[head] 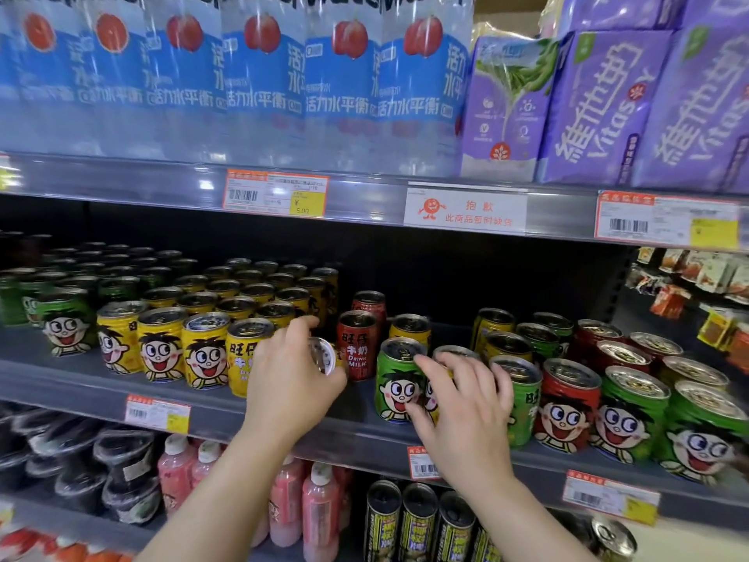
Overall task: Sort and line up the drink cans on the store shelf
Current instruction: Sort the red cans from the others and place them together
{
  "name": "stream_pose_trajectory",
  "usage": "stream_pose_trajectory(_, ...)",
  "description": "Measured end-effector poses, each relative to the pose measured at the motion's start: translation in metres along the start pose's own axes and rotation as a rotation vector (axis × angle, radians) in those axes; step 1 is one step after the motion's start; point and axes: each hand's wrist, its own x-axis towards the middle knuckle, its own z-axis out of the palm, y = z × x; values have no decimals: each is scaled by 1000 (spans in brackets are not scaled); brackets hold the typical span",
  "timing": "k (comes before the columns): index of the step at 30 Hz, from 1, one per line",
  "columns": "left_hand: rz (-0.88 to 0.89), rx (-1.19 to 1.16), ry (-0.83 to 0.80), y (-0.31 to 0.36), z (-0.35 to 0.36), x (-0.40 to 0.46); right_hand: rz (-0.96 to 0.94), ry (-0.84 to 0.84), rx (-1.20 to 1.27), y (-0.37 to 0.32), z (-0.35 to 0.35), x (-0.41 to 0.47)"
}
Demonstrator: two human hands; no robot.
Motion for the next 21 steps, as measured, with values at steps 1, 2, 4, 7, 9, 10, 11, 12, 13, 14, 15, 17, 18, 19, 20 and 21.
stream_pose_trajectory(1,27,-37,-37,8,-1,2,-1,-3,3,0,0,0)
stream_pose_trajectory(2,60,-73,-77,15,-1,3,-3,-5,2,1,0,0)
stream_pose_trajectory(4,161,-86,-148,21,5,6,-7,-10,-6,2,-1,-1)
stream_pose_trajectory(7,189,-121,-314,9,16,11,-8,-16,-9,2,-1,0)
stream_pose_trajectory(9,91,-245,-401,-1,21,9,-11,-13,-10,2,0,0)
stream_pose_trajectory(10,41,-296,-399,-5,24,6,-11,-8,-8,2,0,0)
stream_pose_trajectory(11,-9,-341,-385,-7,26,4,-10,-4,-6,2,1,0)
stream_pose_trajectory(12,-50,-374,-375,-8,28,1,-8,-3,-6,1,0,0)
stream_pose_trajectory(13,-69,-391,-371,-9,29,-1,-8,-2,-7,2,0,0)
stream_pose_trajectory(14,-73,-397,-372,-11,29,-1,-8,-2,-10,2,0,0)
stream_pose_trajectory(15,-72,-398,-380,-13,29,0,-8,-5,-15,3,0,0)
stream_pose_trajectory(17,-62,-406,-412,-18,27,2,-3,-15,-28,3,1,-1)
stream_pose_trajectory(18,-58,-415,-432,-21,26,3,1,-15,-34,3,1,-1)
stream_pose_trajectory(19,-56,-431,-450,-22,25,5,2,-13,-40,2,2,-1)
stream_pose_trajectory(20,-58,-445,-472,-25,25,6,2,-12,-44,2,2,-1)
stream_pose_trajectory(21,-59,-456,-493,-26,24,8,3,-9,-45,1,2,-1)
